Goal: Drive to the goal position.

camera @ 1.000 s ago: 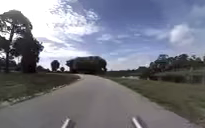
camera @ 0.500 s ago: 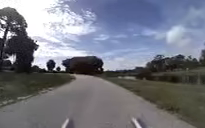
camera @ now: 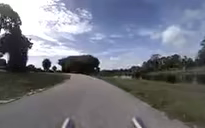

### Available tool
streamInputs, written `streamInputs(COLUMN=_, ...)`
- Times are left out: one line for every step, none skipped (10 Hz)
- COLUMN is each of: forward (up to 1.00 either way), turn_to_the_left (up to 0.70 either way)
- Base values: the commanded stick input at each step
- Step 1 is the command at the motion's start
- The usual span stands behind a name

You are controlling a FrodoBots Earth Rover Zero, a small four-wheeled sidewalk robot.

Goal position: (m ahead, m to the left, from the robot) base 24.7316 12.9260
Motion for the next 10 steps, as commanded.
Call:
streamInputs(forward=0.69, turn_to_the_left=0.06)
streamInputs(forward=0.69, turn_to_the_left=0.33)
streamInputs(forward=0.69, turn_to_the_left=0.34)
streamInputs(forward=0.69, turn_to_the_left=0.34)
streamInputs(forward=0.69, turn_to_the_left=0.34)
streamInputs(forward=0.69, turn_to_the_left=0.34)
streamInputs(forward=0.69, turn_to_the_left=0.34)
streamInputs(forward=0.69, turn_to_the_left=0.34)
streamInputs(forward=0.69, turn_to_the_left=0.34)
streamInputs(forward=0.69, turn_to_the_left=0.34)
